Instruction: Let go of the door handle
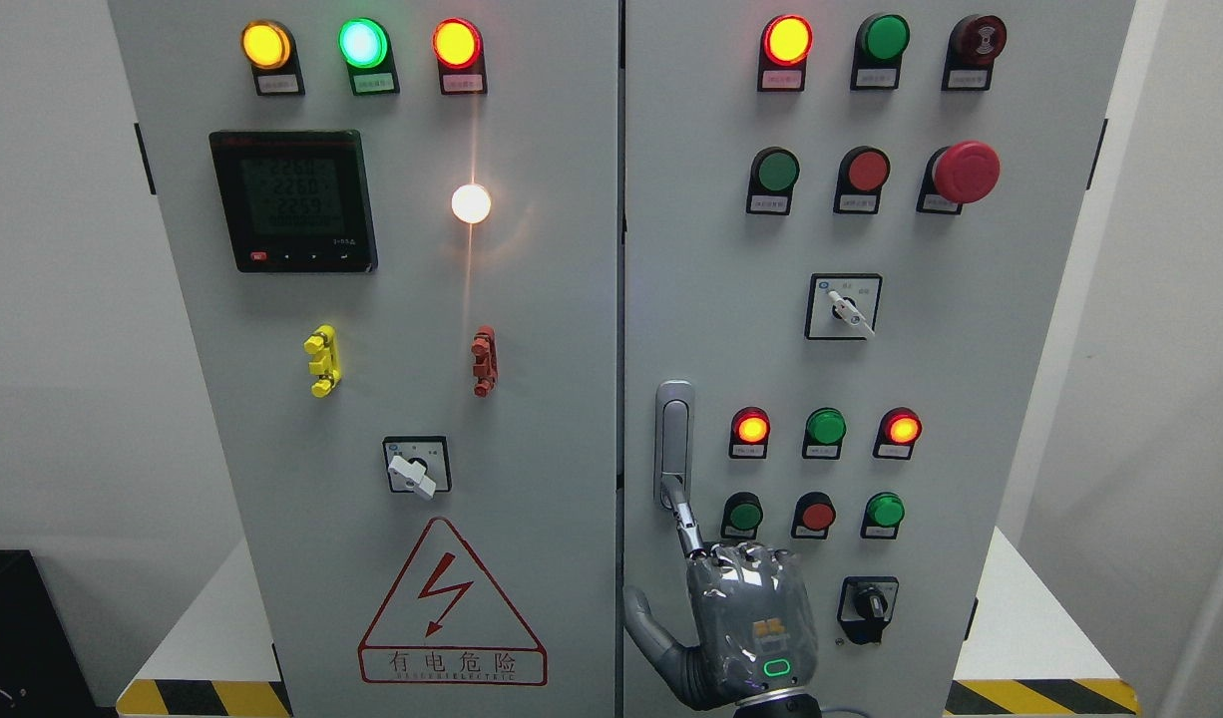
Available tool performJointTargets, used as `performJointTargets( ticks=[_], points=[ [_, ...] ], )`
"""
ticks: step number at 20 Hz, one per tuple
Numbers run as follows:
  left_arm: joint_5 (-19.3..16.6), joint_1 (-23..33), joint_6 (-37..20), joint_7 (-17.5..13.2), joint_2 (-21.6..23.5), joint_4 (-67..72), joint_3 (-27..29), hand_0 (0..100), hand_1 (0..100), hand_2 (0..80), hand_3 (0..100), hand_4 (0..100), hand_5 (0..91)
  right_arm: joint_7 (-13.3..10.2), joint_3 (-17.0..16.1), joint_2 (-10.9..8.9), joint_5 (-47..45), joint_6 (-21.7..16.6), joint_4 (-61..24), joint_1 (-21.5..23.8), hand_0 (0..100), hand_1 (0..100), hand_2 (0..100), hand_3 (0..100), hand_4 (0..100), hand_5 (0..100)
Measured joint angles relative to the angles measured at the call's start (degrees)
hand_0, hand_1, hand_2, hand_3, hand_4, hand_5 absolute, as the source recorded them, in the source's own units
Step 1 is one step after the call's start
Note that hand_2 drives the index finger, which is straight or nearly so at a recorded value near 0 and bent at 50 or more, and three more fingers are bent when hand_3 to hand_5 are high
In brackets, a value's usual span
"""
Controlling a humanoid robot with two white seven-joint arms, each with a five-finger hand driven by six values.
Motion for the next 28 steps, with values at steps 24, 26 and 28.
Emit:
performJointTargets(
  ticks=[24, 26, 28],
  points=[
    [0.02, 0.00, 0.00, 0.00, 0.00, 0.00, 0.00, 12, 56, 0.0, 0, 0, 0.0, 1.07, -0.06, 0.01, -0.01, -0.02, 0.06, 0.25, 37, 24, 9, 100, 100, 100],
    [0.01, 0.00, 0.00, 0.00, 0.00, 0.00, 0.00, 12, 56, 0.0, 0, 0, 0.0, 1.11, -0.11, 0.01, -0.01, -0.01, 0.02, 0.29, 37, 24, 9, 100, 100, 100],
    [0.02, 0.00, 0.00, 0.00, 0.00, 0.00, 0.00, 12, 56, 0.0, 0, 0, 0.0, 1.12, -0.17, 0.01, -0.01, -0.01, 0.03, 0.33, 37, 24, 9, 100, 100, 100]
  ],
)
